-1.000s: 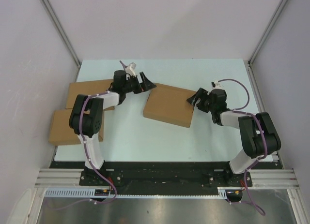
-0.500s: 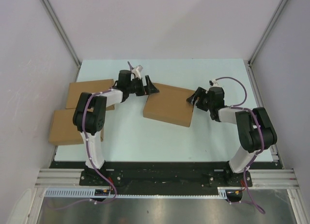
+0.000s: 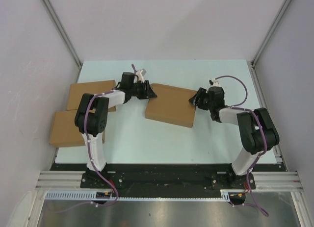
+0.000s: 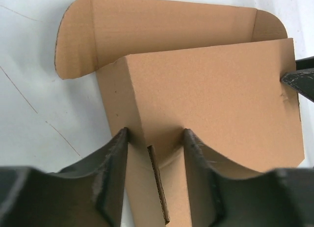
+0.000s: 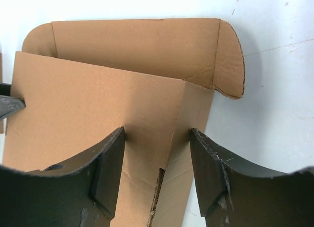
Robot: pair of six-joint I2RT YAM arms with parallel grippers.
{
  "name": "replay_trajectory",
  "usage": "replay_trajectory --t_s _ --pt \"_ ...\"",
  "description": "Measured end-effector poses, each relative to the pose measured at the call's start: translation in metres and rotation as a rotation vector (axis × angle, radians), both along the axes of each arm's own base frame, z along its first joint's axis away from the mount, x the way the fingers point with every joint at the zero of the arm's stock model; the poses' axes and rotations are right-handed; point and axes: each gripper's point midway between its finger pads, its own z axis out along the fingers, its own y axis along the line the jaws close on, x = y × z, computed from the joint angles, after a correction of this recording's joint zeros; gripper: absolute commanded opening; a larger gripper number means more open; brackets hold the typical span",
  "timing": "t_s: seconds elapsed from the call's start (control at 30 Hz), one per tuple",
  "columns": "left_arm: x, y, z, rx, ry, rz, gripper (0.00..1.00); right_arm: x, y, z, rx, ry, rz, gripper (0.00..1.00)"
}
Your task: Fold the paper box
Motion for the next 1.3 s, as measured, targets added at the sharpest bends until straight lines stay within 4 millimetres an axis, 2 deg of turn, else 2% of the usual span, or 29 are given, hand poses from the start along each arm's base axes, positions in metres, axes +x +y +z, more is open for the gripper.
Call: replay_trajectory --t_s 0.03,0.23,0.63,0.8,1.07,1.17,1.3 --pt "0.001 0.0 0.001 0.004 -0.009 -0.002 0.36 0.0 0.0 0.0 -0.008 -0.003 -0.002 0.39" --pt "-0.001 0.002 0.008 0.031 -0.108 0.012 0.32 0.0 -0.001 0.005 -0.092 -0.035 -0.026 0.33" --pt "-0.046 -0.001 0.018 0.058 -0.238 0.04 0.26 -0.022 -0.006 0.02 -0.301 -0.091 -0.047 0.25" --pt "-0.06 0.001 0.039 0.046 -0.327 0.066 0.27 -0.035 -0.006 0.045 -0.345 -0.17 -0.06 0.23" --pt "-0.072 0.005 0.091 0.017 -0.519 0.132 0.3 -0.053 -0.004 0.092 -0.403 -0.323 -0.098 0.22" --pt "-0.08 0.005 0.103 0.027 -0.579 0.152 0.31 -0.063 -0.003 0.099 -0.426 -0.357 -0.105 0.21" --pt "-0.095 0.004 0.106 0.059 -0.628 0.171 0.31 -0.078 -0.004 0.101 -0.456 -0.383 -0.108 0.22"
